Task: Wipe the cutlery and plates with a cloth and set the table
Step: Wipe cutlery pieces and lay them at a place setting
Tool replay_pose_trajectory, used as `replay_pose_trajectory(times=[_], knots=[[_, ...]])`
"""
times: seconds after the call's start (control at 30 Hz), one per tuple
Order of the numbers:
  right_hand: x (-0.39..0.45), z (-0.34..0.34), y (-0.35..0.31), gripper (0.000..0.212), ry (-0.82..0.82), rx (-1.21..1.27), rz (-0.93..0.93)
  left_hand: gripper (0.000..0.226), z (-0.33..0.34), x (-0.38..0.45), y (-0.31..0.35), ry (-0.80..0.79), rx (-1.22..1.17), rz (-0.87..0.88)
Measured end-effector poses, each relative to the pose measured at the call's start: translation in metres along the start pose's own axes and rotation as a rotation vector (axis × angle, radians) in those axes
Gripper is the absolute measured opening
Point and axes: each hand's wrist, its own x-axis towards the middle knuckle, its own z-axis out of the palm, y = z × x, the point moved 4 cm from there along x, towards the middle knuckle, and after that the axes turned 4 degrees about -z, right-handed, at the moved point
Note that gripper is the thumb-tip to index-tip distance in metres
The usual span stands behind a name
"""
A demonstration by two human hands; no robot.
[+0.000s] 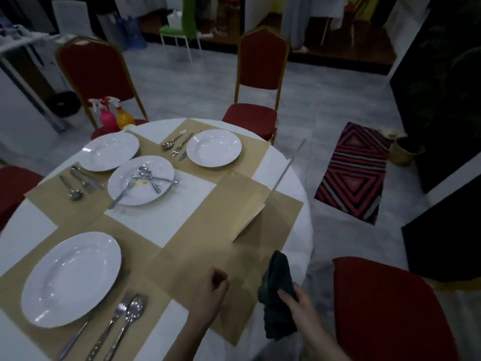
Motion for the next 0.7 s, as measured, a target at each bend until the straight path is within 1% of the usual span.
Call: replay_pose_trajectory(times=[0.1, 0.23, 0.33, 0.4, 0.53, 0.6, 0.7], knots=[[0.016, -0.007, -0.006, 0.004, -0.040, -0.023, -0.001, 0.011, 0.007, 0.008, 0.011, 0.090, 0.048, 0.024], [0.040, -0.014, -0.010, 0.004, -0.049, -0.057, -0.007, 0.036, 0.013, 0.034, 0.028, 0.149, 0.142, 0.081], [0.056, -0.017, -0.016, 0.005, -0.050, -0.059, 0.002, 0.049, 0.018, 0.061, 0.039, 0.119, 0.240, 0.153], [0.063, -0.020, -0.022, 0.007, -0.041, -0.062, 0.010, 0.054, 0.023, 0.080, 0.046, 0.093, 0.330, 0.183], [0.078, -0.028, -0.040, 0.009, -0.021, -0.062, -0.017, 0.048, 0.033, 0.102, 0.060, 0.068, 0.500, 0.233], [0.085, -0.028, -0.046, 0.009, -0.011, -0.065, -0.027, 0.037, 0.039, 0.113, 0.059, 0.032, 0.561, 0.239], [0.094, -0.025, -0.051, 0.011, -0.019, -0.075, -0.025, 0.021, 0.040, 0.121, 0.062, -0.013, 0.722, 0.242]])
